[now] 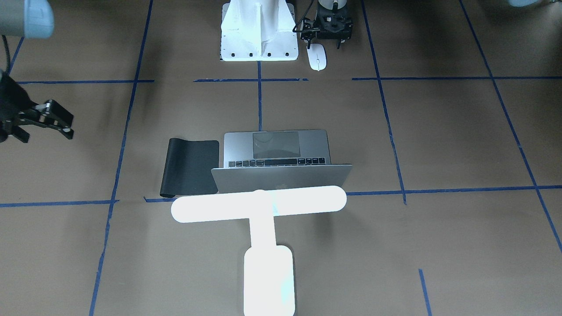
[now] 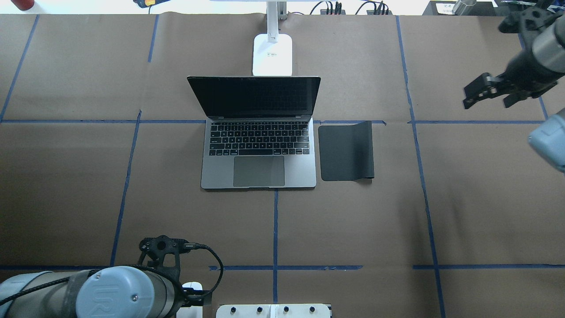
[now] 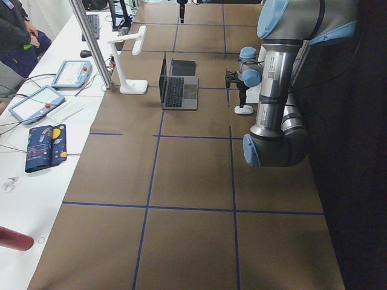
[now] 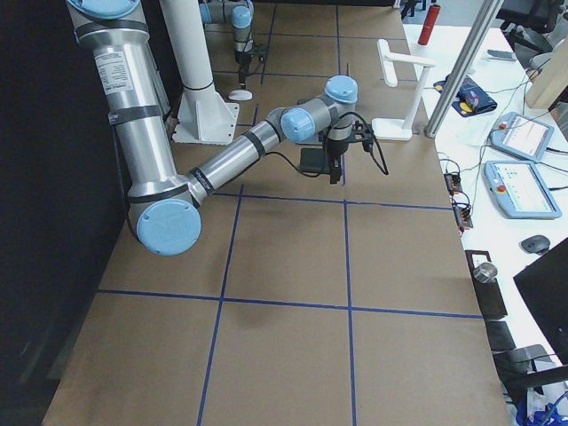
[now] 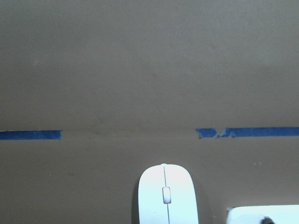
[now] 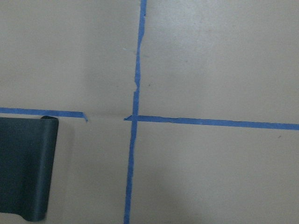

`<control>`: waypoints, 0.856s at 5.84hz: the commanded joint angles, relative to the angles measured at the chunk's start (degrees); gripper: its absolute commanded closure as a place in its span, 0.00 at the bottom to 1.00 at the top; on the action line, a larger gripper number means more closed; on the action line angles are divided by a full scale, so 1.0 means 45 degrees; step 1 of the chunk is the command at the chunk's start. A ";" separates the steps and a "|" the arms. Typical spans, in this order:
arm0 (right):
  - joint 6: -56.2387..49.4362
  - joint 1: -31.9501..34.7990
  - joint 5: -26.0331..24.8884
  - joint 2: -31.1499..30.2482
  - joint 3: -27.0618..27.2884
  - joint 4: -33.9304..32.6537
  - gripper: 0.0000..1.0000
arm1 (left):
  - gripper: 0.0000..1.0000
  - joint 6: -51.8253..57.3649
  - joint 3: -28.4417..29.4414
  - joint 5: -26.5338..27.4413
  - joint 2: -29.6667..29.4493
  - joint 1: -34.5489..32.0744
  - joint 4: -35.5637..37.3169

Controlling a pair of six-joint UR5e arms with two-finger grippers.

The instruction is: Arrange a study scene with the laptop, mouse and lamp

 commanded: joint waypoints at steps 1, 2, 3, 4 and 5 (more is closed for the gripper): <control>-0.2880 0.1171 0.0040 -0.0566 0.0244 -0.1183 0.00 | 0.00 -0.0018 0.0872 0.0100 0.0013 0.0353 -0.1096; -0.3475 0.1370 0.0040 -0.0567 0.0243 -0.1537 0.00 | 0.00 -0.0019 0.0971 0.0139 0.0013 0.0452 -0.1080; -0.3500 0.1391 0.0040 -0.0644 0.0282 -0.1541 0.00 | 0.00 -0.0019 0.1166 0.0139 0.0013 0.0530 -0.1080; -0.3500 0.1391 0.0021 -0.0664 0.0263 -0.1541 0.00 | 0.00 0.0001 0.1322 0.0101 -0.0006 0.0628 -0.1099; -0.3500 0.1391 -0.0076 -0.0626 0.0243 -0.1541 0.00 | 0.00 0.0020 0.1440 0.0100 -0.0026 0.0648 -0.1099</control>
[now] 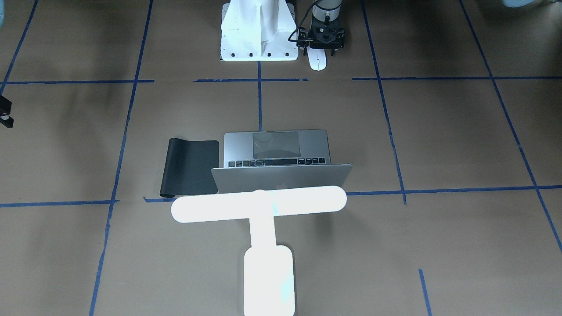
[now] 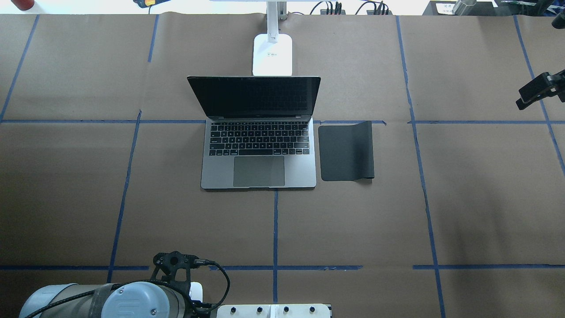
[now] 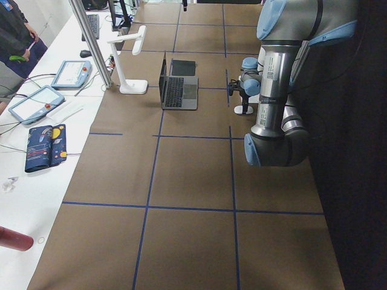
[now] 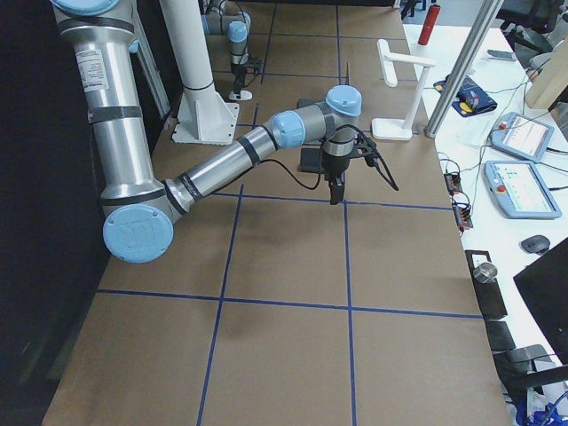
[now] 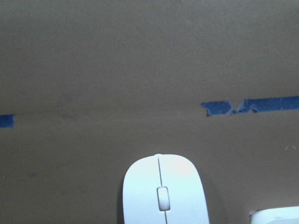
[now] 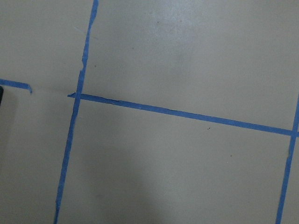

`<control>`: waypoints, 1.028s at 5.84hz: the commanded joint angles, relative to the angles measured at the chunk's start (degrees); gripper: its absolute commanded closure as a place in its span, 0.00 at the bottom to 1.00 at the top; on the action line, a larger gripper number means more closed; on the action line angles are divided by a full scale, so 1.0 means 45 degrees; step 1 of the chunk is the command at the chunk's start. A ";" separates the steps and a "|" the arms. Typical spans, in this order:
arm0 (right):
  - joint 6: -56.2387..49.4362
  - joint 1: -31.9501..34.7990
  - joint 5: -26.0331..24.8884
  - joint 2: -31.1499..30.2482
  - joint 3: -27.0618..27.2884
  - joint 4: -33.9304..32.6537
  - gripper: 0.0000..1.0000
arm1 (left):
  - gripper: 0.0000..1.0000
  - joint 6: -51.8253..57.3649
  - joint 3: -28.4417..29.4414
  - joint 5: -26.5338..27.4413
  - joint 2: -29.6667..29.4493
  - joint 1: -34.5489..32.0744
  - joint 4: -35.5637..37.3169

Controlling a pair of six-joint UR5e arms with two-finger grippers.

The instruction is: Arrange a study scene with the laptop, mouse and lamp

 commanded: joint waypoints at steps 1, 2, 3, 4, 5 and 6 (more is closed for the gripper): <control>-0.0016 -0.0009 -0.0070 0.0034 -0.0035 -0.0009 0.00 | 0.00 0.0056 0.0264 -0.0028 -0.0056 0.0044 -0.0026; -0.0016 -0.0009 -0.0070 0.0034 -0.0035 -0.0009 0.00 | 0.00 0.0037 0.0284 -0.0029 -0.0056 0.0044 -0.0007; 0.0003 -0.0009 -0.0089 0.0053 -0.0055 -0.0009 0.00 | 0.03 0.0018 0.0323 -0.0029 -0.0095 0.0044 -0.0026; 0.0003 -0.0009 -0.0090 0.0054 -0.0055 -0.0009 0.00 | 0.31 0.0018 0.0304 -0.0009 -0.0115 0.0082 -0.0026; 0.0003 -0.0009 -0.0090 0.0054 -0.0074 -0.0009 0.00 | 0.62 0.0037 0.0304 0.0010 -0.0115 0.0063 -0.0007; 0.0003 -0.0009 -0.0090 0.0054 -0.0075 -0.0009 0.00 | 0.90 0.0057 0.0169 0.0011 -0.0096 0.0005 -0.0006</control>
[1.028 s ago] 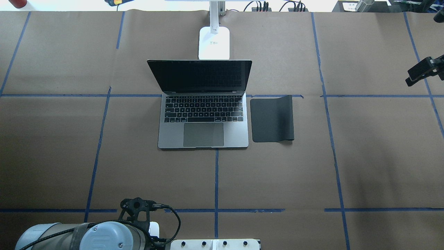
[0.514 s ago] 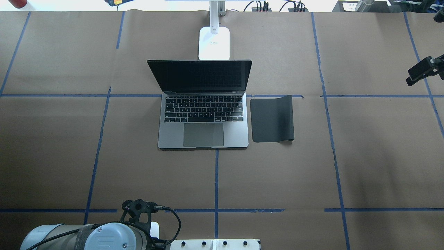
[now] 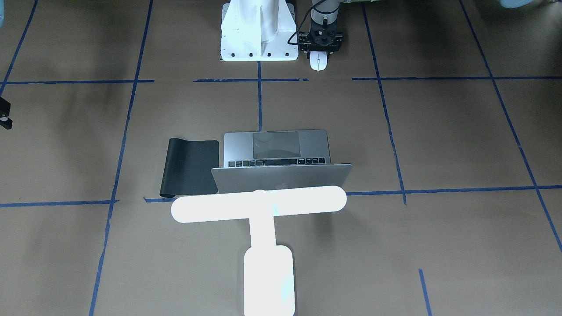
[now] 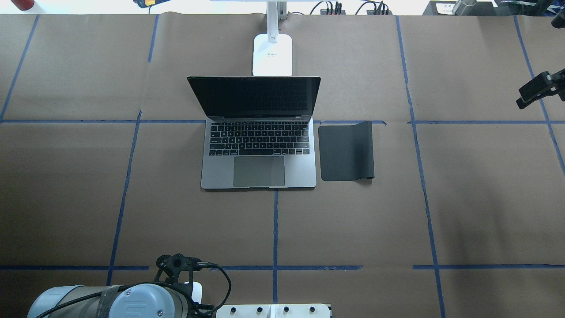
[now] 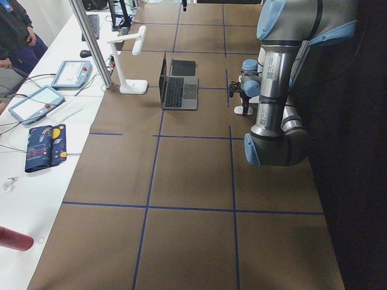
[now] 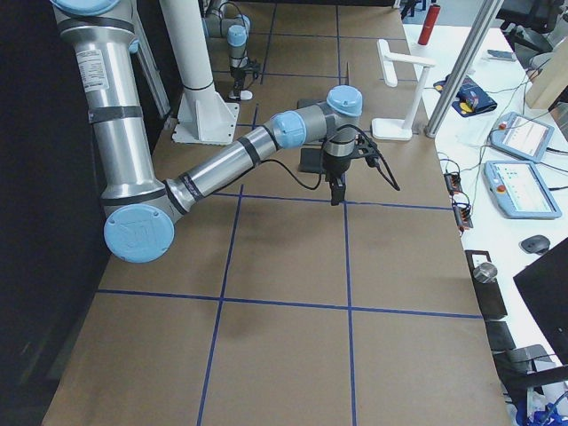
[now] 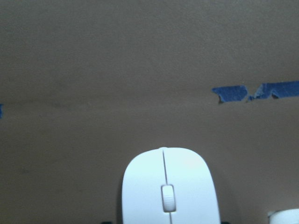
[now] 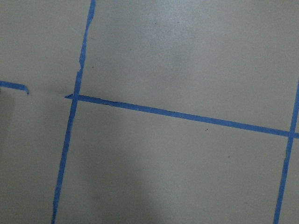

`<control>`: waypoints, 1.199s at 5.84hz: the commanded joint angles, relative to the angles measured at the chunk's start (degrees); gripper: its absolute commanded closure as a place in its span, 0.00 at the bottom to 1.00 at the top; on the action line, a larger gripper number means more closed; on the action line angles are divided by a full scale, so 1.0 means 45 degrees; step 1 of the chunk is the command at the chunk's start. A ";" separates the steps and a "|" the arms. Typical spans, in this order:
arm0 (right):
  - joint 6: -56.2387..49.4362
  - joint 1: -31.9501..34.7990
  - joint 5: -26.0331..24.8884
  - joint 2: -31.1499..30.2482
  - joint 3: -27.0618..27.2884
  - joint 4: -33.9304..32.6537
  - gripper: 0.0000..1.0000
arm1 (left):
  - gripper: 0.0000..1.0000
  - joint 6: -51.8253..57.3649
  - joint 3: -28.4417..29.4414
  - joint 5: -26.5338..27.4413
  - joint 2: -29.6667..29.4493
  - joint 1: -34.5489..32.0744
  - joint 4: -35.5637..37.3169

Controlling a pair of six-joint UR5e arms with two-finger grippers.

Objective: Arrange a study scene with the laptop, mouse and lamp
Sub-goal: 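Carry the white mouse with the left gripper over the mouse pad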

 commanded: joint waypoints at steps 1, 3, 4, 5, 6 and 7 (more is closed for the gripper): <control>-0.0019 0.0097 0.0000 -0.0038 -0.0006 0.0000 0.00 | 0.98 0.0057 -0.0814 -0.0032 0.0031 -0.0255 0.0179; -0.0427 0.0583 -0.0040 -0.0563 -0.0006 0.0039 0.00 | 1.00 0.1417 -0.2454 -0.0189 -0.0065 -0.1462 0.2354; -0.1261 0.0915 -0.0040 -0.1262 -0.0025 0.0232 0.00 | 1.00 0.2044 -0.2403 -0.0228 -0.0685 -0.2454 0.2658; -0.2758 0.1498 -0.0059 -0.1675 -0.0219 0.0234 0.00 | 1.00 0.2147 -0.1726 -0.0634 -0.1967 -0.3353 0.3357; -0.3488 0.1949 -0.0040 -0.2413 -0.0376 0.0331 0.00 | 1.00 0.2128 0.0118 -0.1025 -0.3604 -0.3807 0.3306; -0.3592 0.2166 -0.0001 -0.3117 -0.0629 0.1453 0.00 | 1.00 0.2089 0.1818 -0.1222 -0.5206 -0.4314 0.3267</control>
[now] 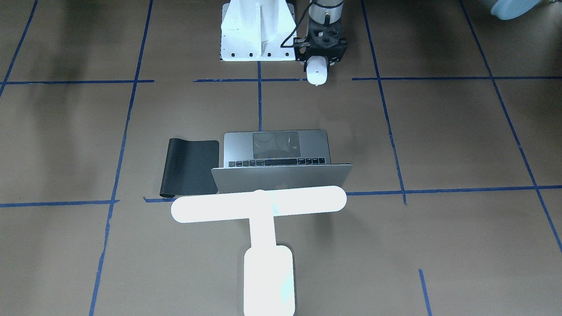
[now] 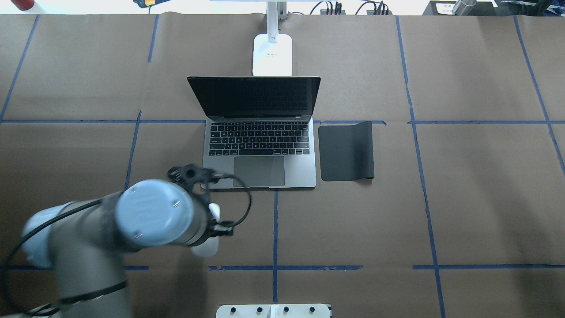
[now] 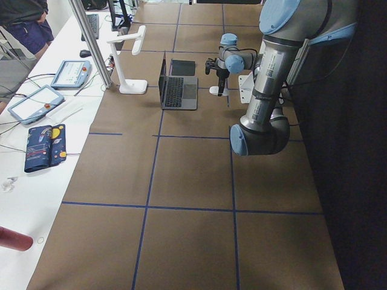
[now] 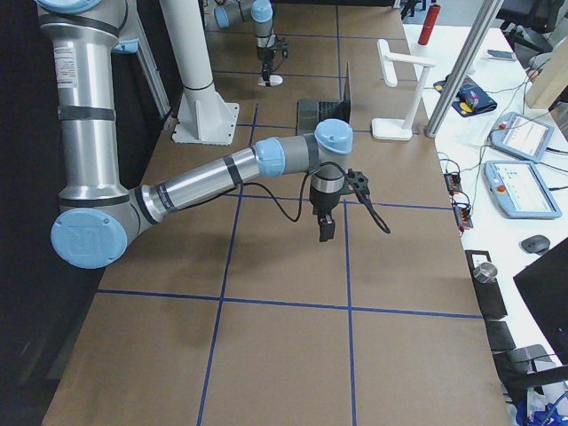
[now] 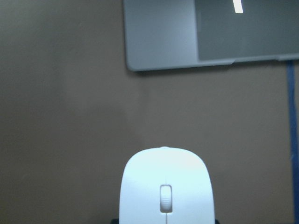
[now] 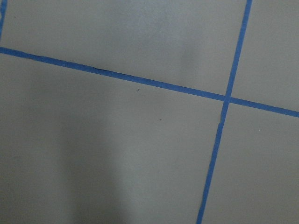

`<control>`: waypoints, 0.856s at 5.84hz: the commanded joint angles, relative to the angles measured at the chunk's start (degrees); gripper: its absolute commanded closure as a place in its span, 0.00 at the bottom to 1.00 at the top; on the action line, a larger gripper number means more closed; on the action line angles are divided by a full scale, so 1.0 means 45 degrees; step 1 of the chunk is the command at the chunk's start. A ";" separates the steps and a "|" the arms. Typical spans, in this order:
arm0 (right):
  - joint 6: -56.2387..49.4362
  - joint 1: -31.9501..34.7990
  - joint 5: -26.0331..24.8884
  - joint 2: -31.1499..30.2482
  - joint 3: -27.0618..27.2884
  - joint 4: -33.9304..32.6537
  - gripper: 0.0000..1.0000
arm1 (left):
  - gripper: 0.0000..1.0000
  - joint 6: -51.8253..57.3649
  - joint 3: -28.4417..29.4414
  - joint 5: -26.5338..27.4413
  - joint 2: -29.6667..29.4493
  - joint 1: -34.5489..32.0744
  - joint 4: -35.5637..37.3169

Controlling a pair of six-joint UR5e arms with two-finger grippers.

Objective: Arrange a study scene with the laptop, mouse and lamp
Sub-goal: 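Carry the white mouse with the left gripper over the mouse pad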

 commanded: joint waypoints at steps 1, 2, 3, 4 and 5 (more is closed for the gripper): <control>-0.0285 0.0439 0.0088 -0.1469 -0.0781 0.2394 0.00 | 1.00 -0.0110 0.3267 -0.0261 -0.2887 -0.0734 -0.0919; -0.0284 0.0769 0.0301 -0.1670 -0.1734 0.3802 0.00 | 1.00 -0.0305 0.4985 -0.0474 -0.4545 -0.1065 -0.1431; -0.0381 0.0908 0.0574 -0.1653 -0.2265 0.4280 0.00 | 1.00 -0.0829 0.7226 -0.0592 -0.6379 -0.1126 -0.1978; -0.0401 0.0968 0.0770 -0.1653 -0.2290 0.4285 0.00 | 1.00 -0.1356 0.9820 -0.0593 -0.7693 -0.1204 -0.3820; -0.0402 0.0968 0.0792 -0.1634 -0.2368 0.4266 0.00 | 1.00 -0.1361 1.1954 -0.0593 -0.8692 -0.1205 -0.4902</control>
